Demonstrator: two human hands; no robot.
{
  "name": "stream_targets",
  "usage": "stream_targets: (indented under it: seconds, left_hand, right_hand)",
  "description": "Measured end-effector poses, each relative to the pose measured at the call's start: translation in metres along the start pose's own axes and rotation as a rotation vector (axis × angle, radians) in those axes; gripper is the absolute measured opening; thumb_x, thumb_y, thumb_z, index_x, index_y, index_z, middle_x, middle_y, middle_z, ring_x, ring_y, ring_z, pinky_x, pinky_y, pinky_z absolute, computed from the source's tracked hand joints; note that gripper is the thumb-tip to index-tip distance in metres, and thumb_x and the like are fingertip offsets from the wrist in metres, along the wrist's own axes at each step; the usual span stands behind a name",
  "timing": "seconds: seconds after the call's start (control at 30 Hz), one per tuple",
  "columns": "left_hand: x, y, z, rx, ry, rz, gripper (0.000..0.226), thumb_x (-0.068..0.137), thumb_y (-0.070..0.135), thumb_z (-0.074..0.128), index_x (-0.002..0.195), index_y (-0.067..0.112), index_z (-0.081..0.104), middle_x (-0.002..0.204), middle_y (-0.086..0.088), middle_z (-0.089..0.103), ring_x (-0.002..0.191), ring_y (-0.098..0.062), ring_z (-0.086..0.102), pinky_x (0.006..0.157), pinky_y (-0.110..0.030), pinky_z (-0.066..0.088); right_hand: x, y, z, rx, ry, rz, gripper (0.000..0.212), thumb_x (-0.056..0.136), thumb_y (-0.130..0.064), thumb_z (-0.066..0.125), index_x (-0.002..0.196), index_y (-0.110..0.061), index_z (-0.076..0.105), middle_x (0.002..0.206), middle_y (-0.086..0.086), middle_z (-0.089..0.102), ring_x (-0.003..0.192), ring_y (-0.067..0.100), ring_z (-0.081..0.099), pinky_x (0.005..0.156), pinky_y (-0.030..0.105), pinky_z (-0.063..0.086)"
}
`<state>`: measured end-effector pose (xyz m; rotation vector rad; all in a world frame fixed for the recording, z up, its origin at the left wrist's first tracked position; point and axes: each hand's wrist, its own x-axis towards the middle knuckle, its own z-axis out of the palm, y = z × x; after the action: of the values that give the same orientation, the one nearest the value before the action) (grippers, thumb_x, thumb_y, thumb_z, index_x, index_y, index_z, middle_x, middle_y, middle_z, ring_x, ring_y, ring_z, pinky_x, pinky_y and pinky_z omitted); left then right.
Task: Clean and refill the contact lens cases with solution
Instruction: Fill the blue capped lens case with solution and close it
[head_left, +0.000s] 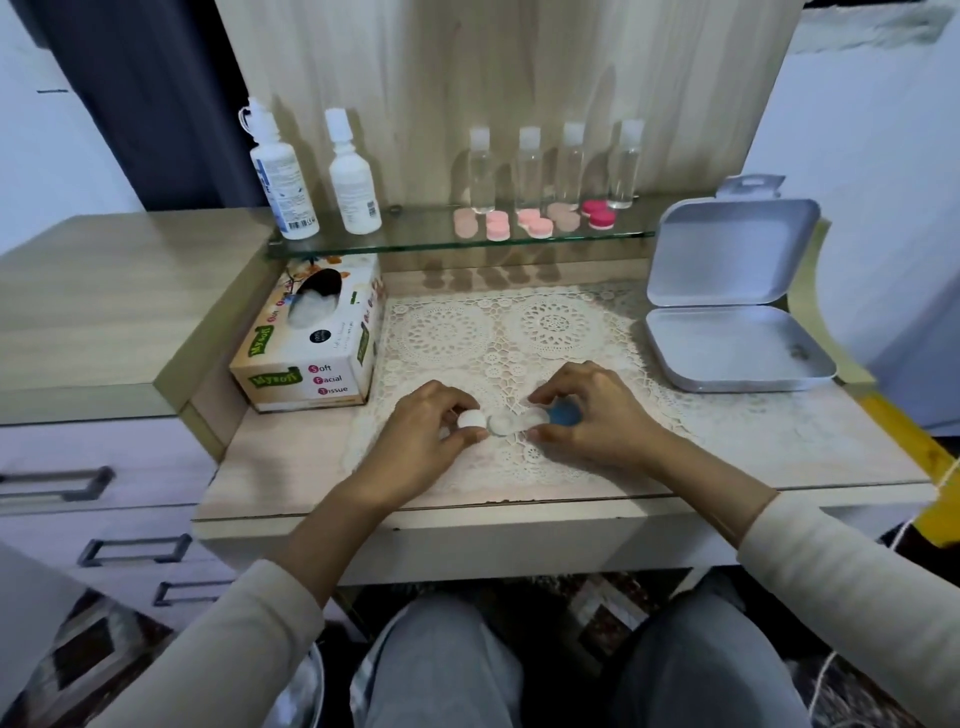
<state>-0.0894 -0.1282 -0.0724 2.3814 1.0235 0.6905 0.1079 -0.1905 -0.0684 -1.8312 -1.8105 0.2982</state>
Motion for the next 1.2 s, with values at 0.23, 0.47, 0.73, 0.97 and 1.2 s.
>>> stream_targets:
  seconds: [0.23, 0.47, 0.73, 0.97, 1.2]
  left_hand:
    - [0.009, 0.013, 0.008, -0.027, -0.013, 0.015, 0.033, 0.080, 0.019, 0.070, 0.111, 0.008, 0.065, 0.103, -0.006, 0.062, 0.085, -0.010, 0.056, 0.077, -0.007, 0.039]
    - [0.014, 0.013, 0.015, -0.007, -0.041, 0.054, 0.035, 0.079, 0.022, 0.072, 0.111, 0.010, 0.067, 0.104, -0.006, 0.063, 0.090, -0.014, 0.060, 0.083, -0.017, 0.044]
    - [0.019, 0.015, 0.014, 0.105, -0.130, 0.129, 0.034, 0.083, 0.023, 0.067, 0.115, 0.012, 0.065, 0.105, -0.003, 0.061, 0.083, -0.005, 0.049, 0.072, -0.008, 0.032]
    - [0.017, 0.016, 0.011, 0.003, -0.157, 0.036, 0.046, 0.076, 0.026, 0.074, 0.119, 0.023, 0.059, 0.112, 0.006, 0.059, 0.100, -0.007, 0.052, 0.082, -0.016, 0.040]
    - [0.018, 0.015, 0.018, 0.123, -0.117, 0.016, 0.034, 0.078, 0.031, 0.071, 0.108, 0.017, 0.064, 0.105, 0.000, 0.058, 0.103, -0.016, 0.046, 0.085, -0.023, 0.034]
  right_hand:
    - [-0.002, 0.002, 0.007, 0.077, 0.068, 0.002, 0.023, 0.072, -0.026, 0.075, 0.094, -0.016, 0.073, 0.091, -0.001, 0.067, 0.089, 0.014, 0.052, 0.077, 0.024, 0.037]
    - [-0.003, 0.007, 0.013, 0.139, 0.120, -0.030, 0.023, 0.069, -0.024, 0.079, 0.090, -0.014, 0.074, 0.087, 0.000, 0.068, 0.083, 0.014, 0.050, 0.075, 0.024, 0.033]
    - [-0.002, 0.010, 0.016, 0.153, 0.143, -0.055, 0.019, 0.070, -0.025, 0.079, 0.087, -0.017, 0.075, 0.085, -0.003, 0.068, 0.081, 0.014, 0.050, 0.074, 0.024, 0.031]
    - [-0.002, 0.012, 0.017, 0.155, 0.153, -0.064, 0.021, 0.069, -0.025, 0.080, 0.088, -0.017, 0.075, 0.083, -0.005, 0.066, 0.081, 0.016, 0.052, 0.073, 0.026, 0.032]
    - [-0.001, 0.012, 0.018, 0.152, 0.154, -0.067, 0.021, 0.069, -0.025, 0.080, 0.087, -0.016, 0.075, 0.084, -0.004, 0.067, 0.082, 0.015, 0.051, 0.074, 0.026, 0.033]
